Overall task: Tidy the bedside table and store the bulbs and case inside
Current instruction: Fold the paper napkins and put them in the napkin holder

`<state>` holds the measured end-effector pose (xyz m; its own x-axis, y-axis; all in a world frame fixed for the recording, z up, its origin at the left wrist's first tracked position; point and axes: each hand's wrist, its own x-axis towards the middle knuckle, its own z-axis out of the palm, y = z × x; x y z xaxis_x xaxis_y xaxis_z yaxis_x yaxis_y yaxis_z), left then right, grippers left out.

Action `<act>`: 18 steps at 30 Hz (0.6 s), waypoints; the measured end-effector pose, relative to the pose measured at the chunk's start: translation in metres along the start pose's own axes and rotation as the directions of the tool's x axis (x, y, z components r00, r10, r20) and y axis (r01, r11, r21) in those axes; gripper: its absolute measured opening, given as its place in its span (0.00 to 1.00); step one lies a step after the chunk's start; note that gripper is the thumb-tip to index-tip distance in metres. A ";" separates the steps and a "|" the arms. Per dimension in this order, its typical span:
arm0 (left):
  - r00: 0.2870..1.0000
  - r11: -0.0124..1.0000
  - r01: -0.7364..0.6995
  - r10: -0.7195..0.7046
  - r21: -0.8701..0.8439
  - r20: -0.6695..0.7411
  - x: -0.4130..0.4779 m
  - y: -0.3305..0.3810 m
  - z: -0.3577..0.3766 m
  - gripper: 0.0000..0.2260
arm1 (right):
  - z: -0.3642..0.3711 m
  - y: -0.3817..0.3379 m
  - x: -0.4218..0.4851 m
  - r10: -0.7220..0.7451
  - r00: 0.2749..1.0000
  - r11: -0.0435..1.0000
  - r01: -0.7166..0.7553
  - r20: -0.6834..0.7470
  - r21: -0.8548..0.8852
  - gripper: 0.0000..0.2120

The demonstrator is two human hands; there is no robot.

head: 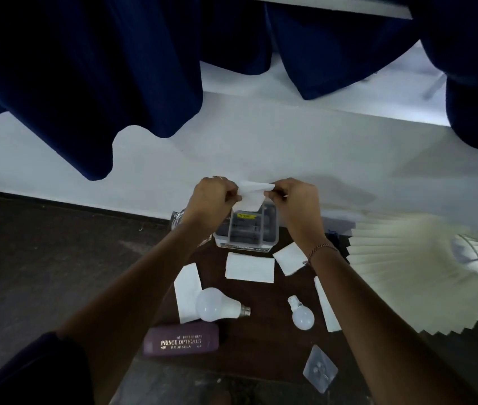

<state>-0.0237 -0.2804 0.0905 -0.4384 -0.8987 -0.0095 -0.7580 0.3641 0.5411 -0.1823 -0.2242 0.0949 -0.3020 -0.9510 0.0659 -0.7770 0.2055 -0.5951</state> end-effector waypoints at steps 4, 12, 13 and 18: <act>1.000 1.000 0.005 -0.005 -0.001 0.015 0.013 -0.009 0.017 0.07 | 0.010 0.010 0.008 0.005 0.999 0.999 -0.003 0.036 -0.036 0.09; 0.997 0.999 0.017 -0.021 0.052 0.070 0.020 -0.027 0.043 0.06 | 0.030 0.026 0.004 0.047 0.994 0.996 -0.039 0.102 -0.083 0.09; 0.997 0.998 0.015 -0.021 0.068 0.078 0.021 -0.028 0.046 0.06 | 0.032 0.027 0.003 0.053 0.992 0.995 -0.043 0.112 -0.090 0.09; 0.994 0.995 -0.024 0.014 0.092 0.109 0.023 -0.029 0.049 0.09 | 0.038 0.027 0.005 0.100 0.984 0.994 -0.094 0.145 -0.048 0.11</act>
<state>-0.0352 -0.2997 0.0329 -0.4991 -0.8615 -0.0930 -0.7882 0.4068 0.4617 -0.1837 -0.2324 0.0491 -0.2950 -0.9490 -0.1112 -0.7704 0.3051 -0.5599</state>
